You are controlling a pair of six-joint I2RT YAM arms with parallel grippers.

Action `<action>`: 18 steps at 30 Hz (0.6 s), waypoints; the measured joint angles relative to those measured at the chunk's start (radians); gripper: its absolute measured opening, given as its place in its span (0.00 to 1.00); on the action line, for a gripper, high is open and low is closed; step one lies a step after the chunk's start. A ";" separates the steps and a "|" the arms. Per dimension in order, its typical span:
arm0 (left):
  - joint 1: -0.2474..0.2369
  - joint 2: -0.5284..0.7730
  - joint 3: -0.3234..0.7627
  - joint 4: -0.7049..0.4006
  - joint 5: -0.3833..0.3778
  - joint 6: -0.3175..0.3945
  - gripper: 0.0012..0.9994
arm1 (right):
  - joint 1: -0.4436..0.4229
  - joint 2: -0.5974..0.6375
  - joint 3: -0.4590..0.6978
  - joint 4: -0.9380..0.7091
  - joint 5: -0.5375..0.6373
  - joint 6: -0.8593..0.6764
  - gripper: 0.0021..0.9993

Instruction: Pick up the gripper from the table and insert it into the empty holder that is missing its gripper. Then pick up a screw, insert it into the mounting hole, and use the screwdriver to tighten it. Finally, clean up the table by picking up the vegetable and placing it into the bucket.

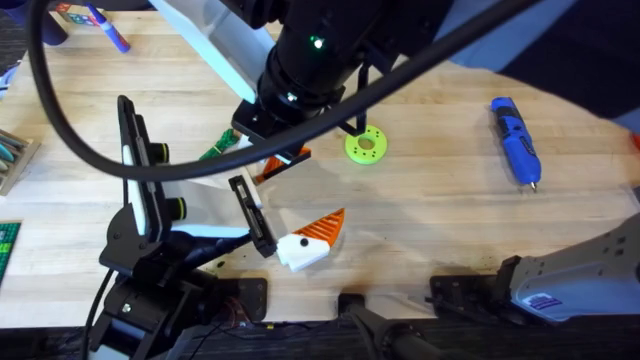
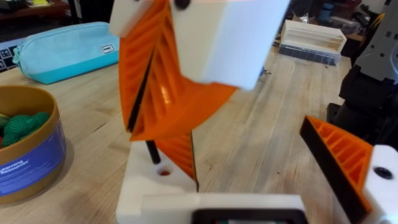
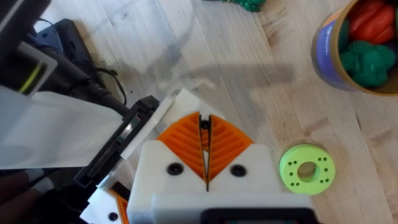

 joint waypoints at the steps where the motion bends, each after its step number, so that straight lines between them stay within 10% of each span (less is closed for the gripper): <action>1: 0.000 0.000 0.000 0.000 0.000 -0.002 0.99 | 0.000 0.000 0.000 0.000 0.000 0.000 0.00; 18: 0.000 0.000 0.000 0.001 0.000 -0.006 0.99 | -0.002 -0.049 0.012 -0.018 0.000 0.000 0.00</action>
